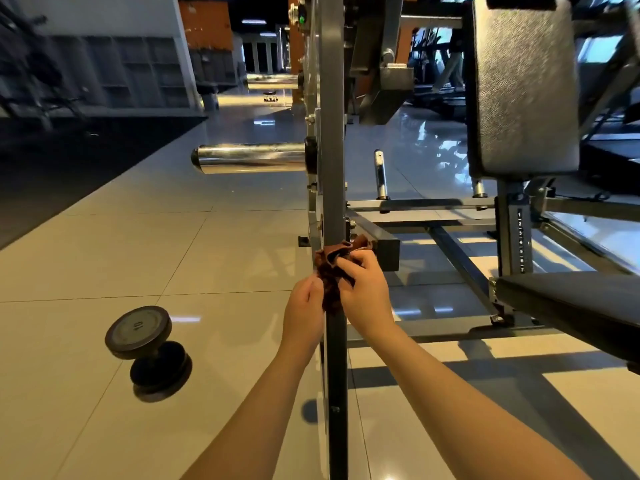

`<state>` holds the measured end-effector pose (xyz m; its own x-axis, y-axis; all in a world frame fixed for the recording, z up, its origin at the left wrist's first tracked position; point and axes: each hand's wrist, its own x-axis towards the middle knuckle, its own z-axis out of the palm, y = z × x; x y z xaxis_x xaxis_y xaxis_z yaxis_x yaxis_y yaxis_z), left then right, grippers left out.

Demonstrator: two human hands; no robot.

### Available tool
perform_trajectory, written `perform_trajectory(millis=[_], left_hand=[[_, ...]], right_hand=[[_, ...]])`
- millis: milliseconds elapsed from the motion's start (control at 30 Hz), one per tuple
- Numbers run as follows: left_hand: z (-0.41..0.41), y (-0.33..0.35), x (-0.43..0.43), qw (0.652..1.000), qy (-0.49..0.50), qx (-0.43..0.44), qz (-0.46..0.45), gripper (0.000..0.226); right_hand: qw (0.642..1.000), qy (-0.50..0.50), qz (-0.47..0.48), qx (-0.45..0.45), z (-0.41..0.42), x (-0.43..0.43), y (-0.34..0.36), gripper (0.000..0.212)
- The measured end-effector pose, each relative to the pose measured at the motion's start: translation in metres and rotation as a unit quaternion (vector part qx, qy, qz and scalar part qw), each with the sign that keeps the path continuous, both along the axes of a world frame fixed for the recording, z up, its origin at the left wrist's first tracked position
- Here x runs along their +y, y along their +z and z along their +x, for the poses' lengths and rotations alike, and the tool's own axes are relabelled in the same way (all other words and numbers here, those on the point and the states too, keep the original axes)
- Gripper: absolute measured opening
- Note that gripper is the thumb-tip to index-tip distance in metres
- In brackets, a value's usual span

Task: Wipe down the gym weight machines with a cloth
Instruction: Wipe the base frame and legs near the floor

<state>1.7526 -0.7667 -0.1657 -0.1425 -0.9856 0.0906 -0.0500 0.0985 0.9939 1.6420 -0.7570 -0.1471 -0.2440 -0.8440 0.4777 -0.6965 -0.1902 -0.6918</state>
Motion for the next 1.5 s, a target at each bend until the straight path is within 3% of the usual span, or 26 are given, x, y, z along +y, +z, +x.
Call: perform_trajectory(millis=[233,400,600,767,867,933,1033,1100,1167,1300,1500], left_hand=[[0.001,0.025,-0.017,1.000,-0.007,0.024,0.000,0.029],[0.001,0.019,-0.017,0.999,0.009,0.030,0.008,0.025],[0.002,0.006,-0.009,1.000,0.002,0.025,0.009,0.040],[0.001,0.015,-0.005,1.000,-0.001,0.011,0.024,0.025],[0.005,0.014,-0.008,1.000,-0.003,0.020,0.014,0.032],[0.008,0.009,-0.009,1.000,-0.008,0.017,0.005,0.039],[0.008,0.000,-0.001,1.000,-0.013,-0.002,0.011,0.029],[0.003,-0.002,0.008,1.000,-0.011,-0.017,0.023,0.026],[-0.001,-0.003,0.017,0.999,-0.003,-0.017,0.030,0.028],[0.001,-0.004,0.019,0.999,0.003,0.005,0.035,0.028],[0.005,-0.015,0.012,0.999,0.017,0.018,0.043,0.033]], right_hand=[[0.998,0.008,-0.055,-0.041,-0.007,-0.030,0.067,0.041],[0.998,0.024,-0.012,-0.053,0.000,-0.019,0.028,0.042],[0.994,0.023,0.018,0.106,-0.006,0.006,-0.005,0.043],[0.999,0.019,-0.028,0.013,-0.001,-0.020,0.042,0.043],[0.998,0.037,-0.026,-0.037,0.014,-0.032,0.047,0.049],[0.999,0.035,-0.019,-0.028,0.015,-0.024,0.030,0.051],[0.999,0.026,-0.029,0.014,0.011,-0.003,-0.005,0.054],[0.999,0.014,-0.025,-0.015,0.014,0.007,-0.019,0.051],[0.998,0.003,-0.012,-0.067,0.016,0.012,-0.023,0.044],[0.999,-0.025,-0.039,-0.005,0.007,0.010,-0.001,0.030],[0.999,-0.028,-0.028,-0.029,0.013,0.005,-0.011,0.026]])
